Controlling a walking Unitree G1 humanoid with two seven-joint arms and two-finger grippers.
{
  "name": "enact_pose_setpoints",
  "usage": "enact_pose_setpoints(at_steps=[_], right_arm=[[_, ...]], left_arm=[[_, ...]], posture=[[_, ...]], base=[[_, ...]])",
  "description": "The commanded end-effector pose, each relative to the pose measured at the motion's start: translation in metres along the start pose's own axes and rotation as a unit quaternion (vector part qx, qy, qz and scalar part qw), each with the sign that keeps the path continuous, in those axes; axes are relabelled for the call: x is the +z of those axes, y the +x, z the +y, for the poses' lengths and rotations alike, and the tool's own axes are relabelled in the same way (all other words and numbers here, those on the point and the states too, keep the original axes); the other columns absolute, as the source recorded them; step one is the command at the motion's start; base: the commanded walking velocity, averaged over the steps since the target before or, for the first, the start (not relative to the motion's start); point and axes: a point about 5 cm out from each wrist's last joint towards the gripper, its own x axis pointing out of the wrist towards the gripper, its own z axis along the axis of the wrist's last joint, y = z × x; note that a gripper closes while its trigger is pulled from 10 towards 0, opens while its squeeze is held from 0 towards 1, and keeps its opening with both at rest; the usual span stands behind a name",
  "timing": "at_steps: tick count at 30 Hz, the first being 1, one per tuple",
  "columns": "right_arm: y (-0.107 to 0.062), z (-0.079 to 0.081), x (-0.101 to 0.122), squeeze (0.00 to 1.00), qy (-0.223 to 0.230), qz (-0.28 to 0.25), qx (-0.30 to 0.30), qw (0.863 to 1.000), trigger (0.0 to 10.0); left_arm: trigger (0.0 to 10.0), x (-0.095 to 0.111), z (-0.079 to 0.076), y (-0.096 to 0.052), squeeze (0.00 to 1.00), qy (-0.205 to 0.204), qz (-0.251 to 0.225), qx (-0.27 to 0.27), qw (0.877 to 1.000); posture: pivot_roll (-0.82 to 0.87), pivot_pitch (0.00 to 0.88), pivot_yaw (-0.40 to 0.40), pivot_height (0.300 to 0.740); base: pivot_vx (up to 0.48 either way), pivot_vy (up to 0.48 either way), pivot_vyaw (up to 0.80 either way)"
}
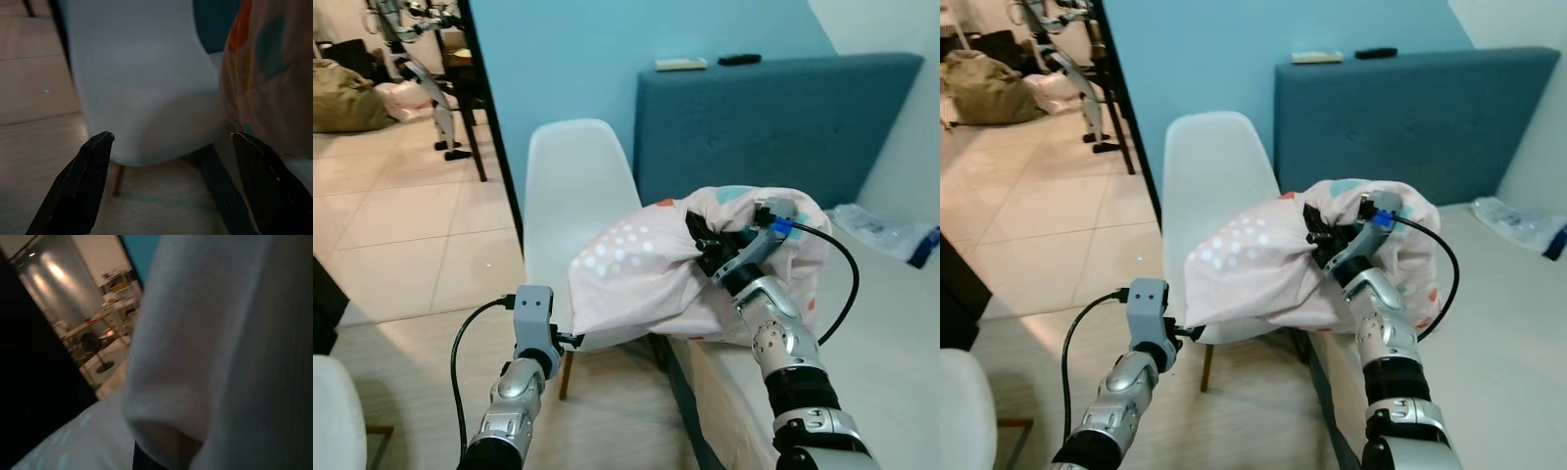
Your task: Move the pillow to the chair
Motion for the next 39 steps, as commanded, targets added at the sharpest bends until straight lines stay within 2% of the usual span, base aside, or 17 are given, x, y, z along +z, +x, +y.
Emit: enact_pose_setpoints(at_steps=[1, 16, 20, 25, 29, 31, 39], right_arm=[[0.001, 0.003, 0.0, 0.0, -0.01, -0.003, 0.014, 1.0, 10.0], [0.001, -0.001, 0.009, 0.0, -0.011, -0.028, -0.004, 1.0, 10.0], [0.002, -0.012, 0.019, 0.0, -0.007, -0.051, -0.052, 0.997, 10.0], [0.004, -0.014, 0.032, 0.0, -0.017, -0.074, -0.052, 0.996, 10.0], [0.006, -0.011, 0.04, 0.0, -0.023, -0.087, -0.046, 0.995, 10.0], [0.008, -0.007, 0.046, 0.0, -0.028, -0.099, -0.032, 0.994, 10.0], [0.017, 0.01, 0.067, 0.0, -0.045, -0.131, 0.009, 0.99, 10.0]], left_arm=[[10.0, 0.001, 0.002, 0.0, 0.0, 0.0, -0.001, 0.0, 1.0], [10.0, 0.002, -0.001, 0.0, 0.0, 0.003, -0.005, -0.007, 1.0], [10.0, 0.003, -0.003, 0.001, 0.0, 0.01, -0.006, -0.016, 1.0], [10.0, 0.002, -0.006, 0.002, 0.0, 0.016, -0.002, -0.019, 1.0], [10.0, 0.003, -0.006, 0.003, 0.0, 0.015, -0.003, -0.011, 1.0], [10.0, 0.004, -0.004, 0.005, 0.0, 0.001, -0.004, 0.0, 1.0], [10.0, 0.006, -0.002, 0.005, 0.0, 0.0, -0.007, 0.0, 1.0]], posture=[[-0.05, 0.0, 0.012, 0.74], [-0.05, 0.0, 0.016, 0.74], [-0.05, 0.0, 0.016, 0.74], [-0.05, 0.0, 0.014, 0.74], [-0.05, 0.0, 0.015, 0.74], [-0.05, 0.0, 0.015, 0.74], [-0.05, 0.0, 0.012, 0.74]], base=[[0.0, 0.0, 0.76], [0.0, 0.0, 0.76], [0.0, 0.0, 0.0], [0.0, -0.444, 0.0], [0.0, -0.48, 0.0], [0.0, 0.0, 0.0], [0.0, 0.0, 0.0]])
